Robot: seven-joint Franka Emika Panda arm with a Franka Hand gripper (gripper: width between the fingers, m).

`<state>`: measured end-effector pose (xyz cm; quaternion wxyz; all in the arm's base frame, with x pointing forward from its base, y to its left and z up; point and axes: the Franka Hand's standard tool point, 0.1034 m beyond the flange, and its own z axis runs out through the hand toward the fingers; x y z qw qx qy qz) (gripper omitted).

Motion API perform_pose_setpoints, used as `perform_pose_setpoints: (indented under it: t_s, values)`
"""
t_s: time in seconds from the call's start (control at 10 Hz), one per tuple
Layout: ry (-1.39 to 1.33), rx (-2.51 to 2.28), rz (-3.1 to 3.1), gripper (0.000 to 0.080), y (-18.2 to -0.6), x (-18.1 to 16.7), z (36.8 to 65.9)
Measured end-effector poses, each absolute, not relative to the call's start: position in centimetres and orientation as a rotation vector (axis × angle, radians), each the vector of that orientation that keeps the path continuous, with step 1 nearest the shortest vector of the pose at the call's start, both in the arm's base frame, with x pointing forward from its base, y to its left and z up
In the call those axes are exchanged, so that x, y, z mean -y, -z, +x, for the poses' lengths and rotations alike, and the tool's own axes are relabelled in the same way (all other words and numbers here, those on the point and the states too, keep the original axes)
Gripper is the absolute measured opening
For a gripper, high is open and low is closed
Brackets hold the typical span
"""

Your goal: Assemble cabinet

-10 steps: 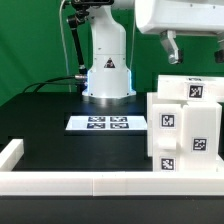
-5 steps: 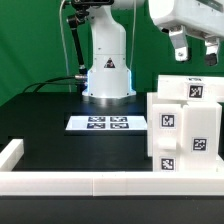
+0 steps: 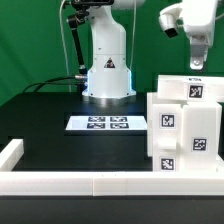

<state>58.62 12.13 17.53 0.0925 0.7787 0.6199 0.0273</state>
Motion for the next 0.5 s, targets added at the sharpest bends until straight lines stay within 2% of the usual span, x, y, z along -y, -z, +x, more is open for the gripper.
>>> perform_pose_setpoints:
  t_s: [0.3, 0.5]
  values:
    - [-0.032, -1.897, 2.258, 0.0797, -16.9, -12.1, 58.4]
    - [-0.013, -1.892, 2.264, 0.0797, -15.9, -11.8, 58.7]
